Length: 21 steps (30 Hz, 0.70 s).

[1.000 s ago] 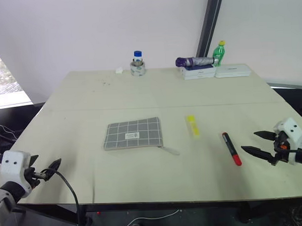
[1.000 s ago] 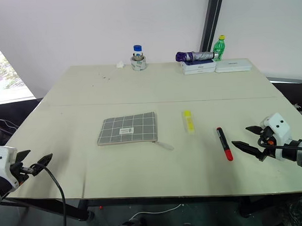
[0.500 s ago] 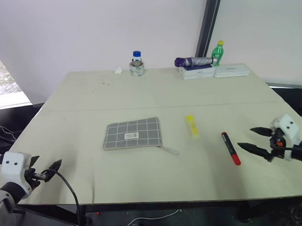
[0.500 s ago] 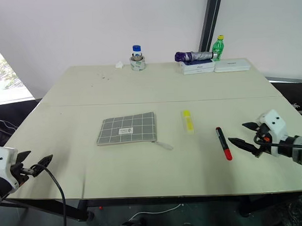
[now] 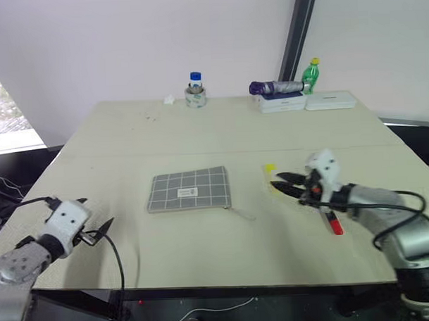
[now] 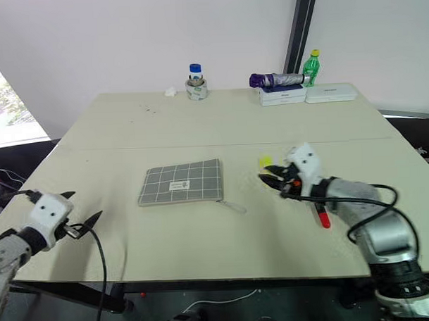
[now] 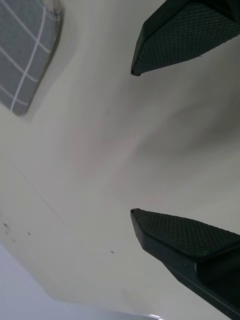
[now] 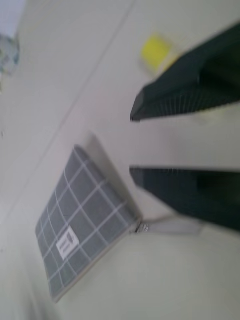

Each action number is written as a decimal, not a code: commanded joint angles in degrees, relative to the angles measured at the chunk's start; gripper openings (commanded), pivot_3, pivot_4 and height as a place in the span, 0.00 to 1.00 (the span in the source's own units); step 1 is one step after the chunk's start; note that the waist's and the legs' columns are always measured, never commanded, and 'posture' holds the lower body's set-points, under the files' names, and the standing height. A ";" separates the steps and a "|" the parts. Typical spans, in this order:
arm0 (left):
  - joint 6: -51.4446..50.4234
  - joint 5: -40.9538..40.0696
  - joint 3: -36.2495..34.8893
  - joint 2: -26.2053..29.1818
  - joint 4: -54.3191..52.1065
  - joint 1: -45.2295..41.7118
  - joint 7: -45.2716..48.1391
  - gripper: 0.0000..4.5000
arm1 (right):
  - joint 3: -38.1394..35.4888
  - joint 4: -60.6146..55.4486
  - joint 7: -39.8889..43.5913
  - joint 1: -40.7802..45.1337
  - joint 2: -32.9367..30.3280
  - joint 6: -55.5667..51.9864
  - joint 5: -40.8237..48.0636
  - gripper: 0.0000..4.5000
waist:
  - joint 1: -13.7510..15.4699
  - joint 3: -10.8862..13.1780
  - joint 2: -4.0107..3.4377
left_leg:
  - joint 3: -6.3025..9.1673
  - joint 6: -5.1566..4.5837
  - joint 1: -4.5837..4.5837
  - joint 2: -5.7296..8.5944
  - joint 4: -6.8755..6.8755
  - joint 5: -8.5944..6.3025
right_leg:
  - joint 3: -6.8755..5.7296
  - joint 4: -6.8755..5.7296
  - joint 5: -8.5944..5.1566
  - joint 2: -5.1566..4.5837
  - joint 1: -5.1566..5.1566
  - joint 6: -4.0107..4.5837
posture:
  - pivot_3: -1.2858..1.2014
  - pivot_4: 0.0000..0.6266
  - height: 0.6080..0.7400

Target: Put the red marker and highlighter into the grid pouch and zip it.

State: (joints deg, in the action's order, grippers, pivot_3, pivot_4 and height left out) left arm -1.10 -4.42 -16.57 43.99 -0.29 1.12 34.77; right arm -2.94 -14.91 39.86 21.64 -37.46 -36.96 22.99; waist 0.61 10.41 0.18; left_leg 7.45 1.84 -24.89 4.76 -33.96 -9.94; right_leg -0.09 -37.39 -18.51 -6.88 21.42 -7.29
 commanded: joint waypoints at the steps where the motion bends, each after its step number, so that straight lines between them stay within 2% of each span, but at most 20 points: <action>1: 8.16 5.31 4.70 1.88 5.81 -5.05 0.41 1.00 | 3.81 0.11 -6.57 4.03 4.59 -2.65 -3.41 0.01 | -0.01 0.00 0.00 | 0.02 0.00 0.00 0.00 0.00 0.00 | -0.01 -0.01 0.02 0.01 0.01 -0.03 | 0.52 0.24 0.97; 9: 23.98 12.80 13.67 1.01 23.13 -18.16 -1.56 1.00 | 10.44 7.65 -13.12 8.26 12.57 -2.95 -9.98 0.01 | -0.31 0.00 0.00 | 0.15 0.06 0.00 0.13 0.00 0.06 | -0.02 -0.17 0.25 0.04 0.04 -0.35 | 0.52 0.24 0.97; 14: 30.92 14.64 17.79 0.52 32.01 -23.67 -0.47 1.00 | 12.08 13.12 -15.37 11.22 16.46 -2.68 -12.81 0.01 | -1.52 0.00 0.00 | 0.19 0.22 0.00 0.29 -0.01 0.18 | -0.01 -0.64 0.25 0.03 0.04 -0.38 | 0.52 0.24 0.97; 21: 39.18 17.47 23.46 -1.12 41.14 -30.52 1.81 1.00 | 13.31 20.12 -17.23 14.24 20.61 -0.51 -16.21 0.01 | -1.62 -0.01 0.00 | 0.27 0.32 0.13 0.31 -0.02 0.30 | -0.02 -0.84 0.25 0.10 0.03 -0.37 | 0.52 0.24 0.97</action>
State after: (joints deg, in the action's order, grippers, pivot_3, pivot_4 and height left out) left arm 36.25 12.02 5.13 43.40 39.56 -29.10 35.18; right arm 10.50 5.48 22.98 33.88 -17.37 -38.89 7.54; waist -1.01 10.40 0.18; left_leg 7.73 2.16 -24.75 5.07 -34.00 -9.64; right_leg -0.11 -38.22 -18.26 -6.78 21.45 -7.66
